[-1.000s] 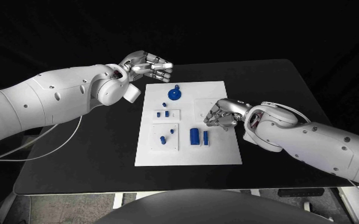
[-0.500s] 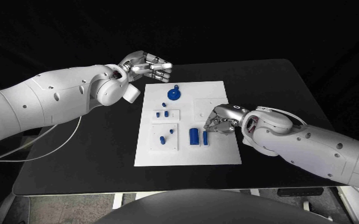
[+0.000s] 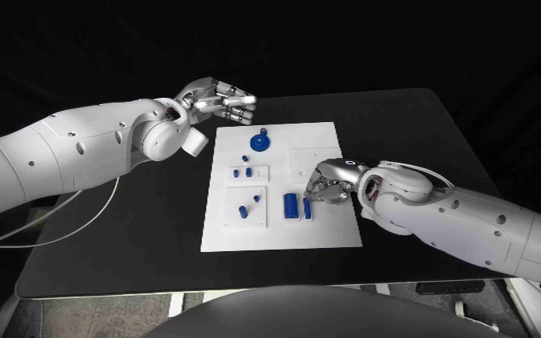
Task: Assemble the parts on the task board
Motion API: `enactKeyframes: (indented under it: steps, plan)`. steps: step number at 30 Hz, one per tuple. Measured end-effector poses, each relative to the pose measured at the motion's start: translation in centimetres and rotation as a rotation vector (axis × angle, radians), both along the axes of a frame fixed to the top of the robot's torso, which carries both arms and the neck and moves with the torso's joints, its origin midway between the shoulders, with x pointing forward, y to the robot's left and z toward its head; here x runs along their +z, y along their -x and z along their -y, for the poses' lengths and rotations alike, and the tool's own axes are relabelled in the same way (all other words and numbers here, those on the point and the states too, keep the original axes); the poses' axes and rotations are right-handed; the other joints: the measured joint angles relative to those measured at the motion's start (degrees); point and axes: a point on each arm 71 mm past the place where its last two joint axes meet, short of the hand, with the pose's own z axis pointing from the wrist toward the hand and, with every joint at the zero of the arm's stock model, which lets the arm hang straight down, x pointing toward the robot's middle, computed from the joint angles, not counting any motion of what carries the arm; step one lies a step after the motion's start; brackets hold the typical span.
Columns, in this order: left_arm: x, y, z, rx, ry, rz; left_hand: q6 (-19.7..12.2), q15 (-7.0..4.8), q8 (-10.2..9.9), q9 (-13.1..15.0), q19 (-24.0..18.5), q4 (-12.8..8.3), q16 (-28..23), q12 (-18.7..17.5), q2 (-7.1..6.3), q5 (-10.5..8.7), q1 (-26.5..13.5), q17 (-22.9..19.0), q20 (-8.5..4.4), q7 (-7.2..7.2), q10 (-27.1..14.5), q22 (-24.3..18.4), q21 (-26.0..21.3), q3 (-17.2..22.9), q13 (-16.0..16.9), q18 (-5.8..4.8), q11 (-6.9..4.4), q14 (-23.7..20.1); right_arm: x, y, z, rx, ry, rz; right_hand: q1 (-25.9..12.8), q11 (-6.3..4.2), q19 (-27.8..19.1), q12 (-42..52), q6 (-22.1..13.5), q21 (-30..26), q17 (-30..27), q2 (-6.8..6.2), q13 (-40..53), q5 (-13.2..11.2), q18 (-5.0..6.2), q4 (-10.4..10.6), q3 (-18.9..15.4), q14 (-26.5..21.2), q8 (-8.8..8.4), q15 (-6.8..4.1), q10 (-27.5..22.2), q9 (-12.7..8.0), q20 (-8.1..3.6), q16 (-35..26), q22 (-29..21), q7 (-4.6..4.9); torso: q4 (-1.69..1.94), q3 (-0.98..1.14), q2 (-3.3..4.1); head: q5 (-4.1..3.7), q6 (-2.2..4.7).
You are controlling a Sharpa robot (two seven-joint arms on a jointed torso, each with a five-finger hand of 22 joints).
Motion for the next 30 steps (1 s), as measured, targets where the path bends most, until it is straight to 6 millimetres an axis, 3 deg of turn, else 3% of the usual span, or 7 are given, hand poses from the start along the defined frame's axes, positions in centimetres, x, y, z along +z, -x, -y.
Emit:
enactKeyframes:
  steps: [6,10,30]
  plan:
    - [-0.01,0.00,0.00,0.000,0.000,-0.001,0.00,0.00,0.00,0.00,0.00,0.00,0.00,0.00,0.01,0.00,0.01,0.00,0.00,0.00,0.00,0.00,0.00,0.00,0.00,0.00,0.00,0.00,0.01,0.00,-0.17,0.002,0.004,0.000,-0.36,-0.30,0.22,0.00,1.36,0.00,0.44,-0.37,0.01,0.00,0.00,-0.12,2.03,0.00,-0.21,0.00,0.31,0.54,-0.22,0.24,0.24,-0.51,-0.01,-0.02,-0.01,-0.24,0.00]
    - [-0.01,0.00,-0.01,0.000,-0.001,-0.001,0.00,0.00,0.00,0.00,0.00,0.00,0.00,0.00,0.01,0.00,0.01,0.00,0.00,0.00,0.00,0.00,0.00,0.00,0.00,0.00,0.00,0.00,-0.02,0.00,-0.22,0.002,0.005,0.001,-0.38,-0.30,0.22,-0.01,1.54,0.00,0.63,-0.38,0.18,-1.58,-0.01,-0.21,3.36,0.00,-0.06,0.00,0.31,0.74,-0.22,0.42,0.41,-0.33,-0.02,-0.02,-0.04,-0.13,0.00]
    - [-0.03,-0.02,-0.06,0.001,-0.002,-0.002,0.00,0.00,0.00,0.00,0.00,0.00,0.00,0.00,0.01,0.00,0.01,0.00,0.00,0.00,0.00,0.00,0.00,0.00,0.00,0.00,0.00,0.00,0.06,0.00,-0.46,0.011,0.028,0.028,-0.98,-0.51,0.22,-0.03,2.17,-0.22,0.93,-0.99,0.31,-1.61,-0.01,0.10,4.32,0.00,-0.09,0.00,0.51,1.13,-0.22,0.68,0.75,-0.68,-0.01,-0.03,-0.05,0.23,0.00]
